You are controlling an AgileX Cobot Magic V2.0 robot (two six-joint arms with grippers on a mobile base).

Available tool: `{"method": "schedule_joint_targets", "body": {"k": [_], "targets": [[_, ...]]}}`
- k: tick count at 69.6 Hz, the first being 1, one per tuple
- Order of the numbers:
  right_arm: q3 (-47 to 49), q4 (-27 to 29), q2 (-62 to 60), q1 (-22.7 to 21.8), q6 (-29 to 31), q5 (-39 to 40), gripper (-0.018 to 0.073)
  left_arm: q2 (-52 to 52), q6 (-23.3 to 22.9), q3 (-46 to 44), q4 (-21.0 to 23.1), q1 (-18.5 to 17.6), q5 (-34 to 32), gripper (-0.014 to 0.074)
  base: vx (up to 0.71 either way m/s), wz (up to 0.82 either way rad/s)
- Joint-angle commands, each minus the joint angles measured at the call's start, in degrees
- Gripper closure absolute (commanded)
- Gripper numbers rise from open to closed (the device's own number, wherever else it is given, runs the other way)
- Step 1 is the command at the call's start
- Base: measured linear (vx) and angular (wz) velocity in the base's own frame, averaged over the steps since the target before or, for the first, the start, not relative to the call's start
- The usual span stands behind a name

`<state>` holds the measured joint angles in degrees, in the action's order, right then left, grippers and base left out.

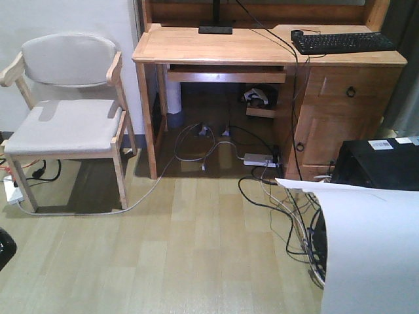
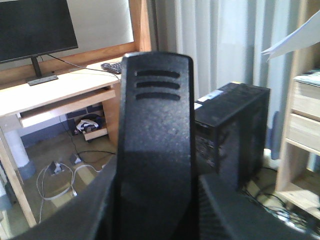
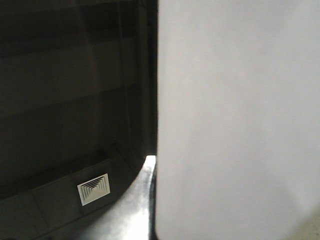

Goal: Grab stapler and paper to desk for stapling
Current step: 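Drive the base away from the shelf toward the wooden desk, then approach the desk holding stapler and paper, stopping before the monitor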

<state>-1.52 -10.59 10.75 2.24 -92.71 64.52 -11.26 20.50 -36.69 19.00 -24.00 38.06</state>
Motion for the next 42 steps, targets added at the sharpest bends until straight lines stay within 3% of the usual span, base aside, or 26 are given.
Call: {"method": "schedule_joint_targets", "body": {"k": [1,42], "targets": [[-0.15,-0.14,0.55,-0.29,0.23,2.34,0.0564,-0.55,-0.13,-1.61,1.55,-0.16,-6.36,0.0603,0.35,-0.01],[-0.15,-0.14,0.55,-0.29,0.23,2.34,0.0564,-0.55,-0.13,-1.61,1.55,-0.16,-6.36,0.0603,0.38,-0.03]]}}
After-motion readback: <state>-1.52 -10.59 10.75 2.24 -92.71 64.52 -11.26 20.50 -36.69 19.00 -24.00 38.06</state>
